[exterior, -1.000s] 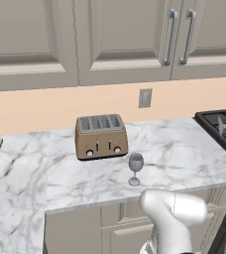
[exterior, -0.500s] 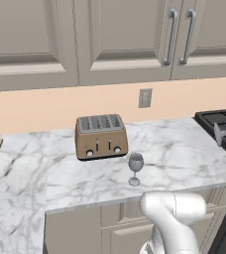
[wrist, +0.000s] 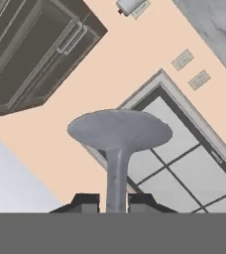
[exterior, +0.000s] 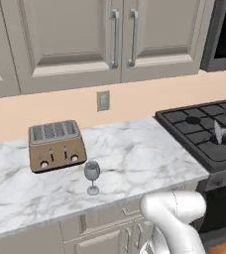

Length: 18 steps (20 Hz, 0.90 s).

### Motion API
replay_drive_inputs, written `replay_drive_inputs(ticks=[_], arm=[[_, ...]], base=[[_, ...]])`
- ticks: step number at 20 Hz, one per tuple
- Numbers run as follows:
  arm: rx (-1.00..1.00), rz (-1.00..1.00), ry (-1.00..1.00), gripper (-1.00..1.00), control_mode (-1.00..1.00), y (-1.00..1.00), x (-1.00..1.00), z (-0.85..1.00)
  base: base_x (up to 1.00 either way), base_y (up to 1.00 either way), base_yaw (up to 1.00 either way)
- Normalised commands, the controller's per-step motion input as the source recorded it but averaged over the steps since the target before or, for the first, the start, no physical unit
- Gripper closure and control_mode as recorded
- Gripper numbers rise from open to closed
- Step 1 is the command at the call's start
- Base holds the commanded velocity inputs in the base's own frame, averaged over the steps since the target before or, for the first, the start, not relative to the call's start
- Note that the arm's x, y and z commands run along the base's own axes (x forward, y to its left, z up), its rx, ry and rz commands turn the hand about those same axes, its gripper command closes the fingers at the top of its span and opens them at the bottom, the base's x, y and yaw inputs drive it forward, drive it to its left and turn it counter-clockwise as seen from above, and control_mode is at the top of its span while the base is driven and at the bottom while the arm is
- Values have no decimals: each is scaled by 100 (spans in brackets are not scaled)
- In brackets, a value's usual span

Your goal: Retrieve the wine glasses from the counter and place one next to each plate.

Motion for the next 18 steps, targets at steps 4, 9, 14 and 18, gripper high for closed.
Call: replay_drive_inputs(ticks=[4, 9, 14, 18], arm=[[0, 0, 0, 100, 100, 0, 0, 0], [0, 0, 0, 100, 100, 0, 0, 0], [0, 0, 0, 100, 100, 0, 0, 0], [0, 0, 0, 100, 100, 0, 0, 0]], base=[[0, 0, -100], [-2, 0, -100], [-23, -3, -91], [-44, -27, -79]])
